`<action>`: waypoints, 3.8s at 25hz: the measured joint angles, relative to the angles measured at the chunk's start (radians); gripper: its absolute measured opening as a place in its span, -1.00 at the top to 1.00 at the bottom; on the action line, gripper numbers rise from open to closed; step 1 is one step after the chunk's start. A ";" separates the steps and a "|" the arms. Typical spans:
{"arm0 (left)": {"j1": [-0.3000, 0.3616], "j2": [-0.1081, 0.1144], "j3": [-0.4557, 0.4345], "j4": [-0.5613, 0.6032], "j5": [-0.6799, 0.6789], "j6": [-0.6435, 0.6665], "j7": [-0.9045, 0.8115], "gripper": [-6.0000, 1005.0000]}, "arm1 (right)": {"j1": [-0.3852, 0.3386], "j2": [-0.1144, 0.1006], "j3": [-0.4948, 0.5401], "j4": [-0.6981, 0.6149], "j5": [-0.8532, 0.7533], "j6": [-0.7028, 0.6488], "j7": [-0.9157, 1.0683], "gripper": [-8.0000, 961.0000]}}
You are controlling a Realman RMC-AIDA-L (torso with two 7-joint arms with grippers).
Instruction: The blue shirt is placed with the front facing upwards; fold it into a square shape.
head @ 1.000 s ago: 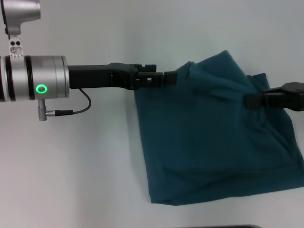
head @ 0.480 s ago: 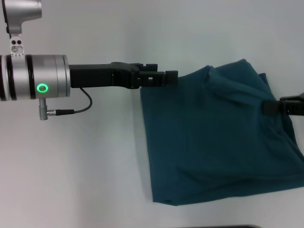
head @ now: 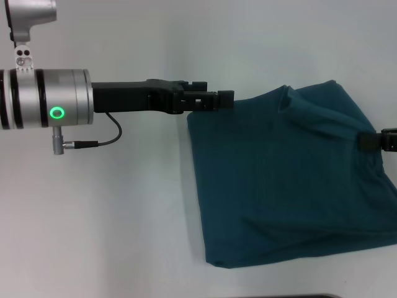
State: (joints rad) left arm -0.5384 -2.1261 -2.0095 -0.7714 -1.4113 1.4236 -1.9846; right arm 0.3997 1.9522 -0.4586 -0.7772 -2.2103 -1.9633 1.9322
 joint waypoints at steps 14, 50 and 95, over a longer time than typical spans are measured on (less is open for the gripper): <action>-0.002 -0.002 0.000 0.005 0.001 0.003 -0.003 -0.86 | -0.007 -0.022 0.020 -0.003 0.014 -0.019 0.002 0.75; -0.009 0.004 0.000 0.024 0.008 -0.007 0.000 -0.87 | -0.069 -0.018 0.045 0.035 -0.109 0.161 0.042 0.72; -0.003 0.022 -0.051 0.026 0.012 -0.085 0.014 -0.86 | -0.007 0.077 0.009 0.063 -0.146 0.070 0.018 0.57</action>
State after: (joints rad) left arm -0.5415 -2.1040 -2.0603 -0.7454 -1.3989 1.3387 -1.9701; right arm 0.3929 2.0291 -0.4499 -0.7145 -2.3564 -1.8931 1.9504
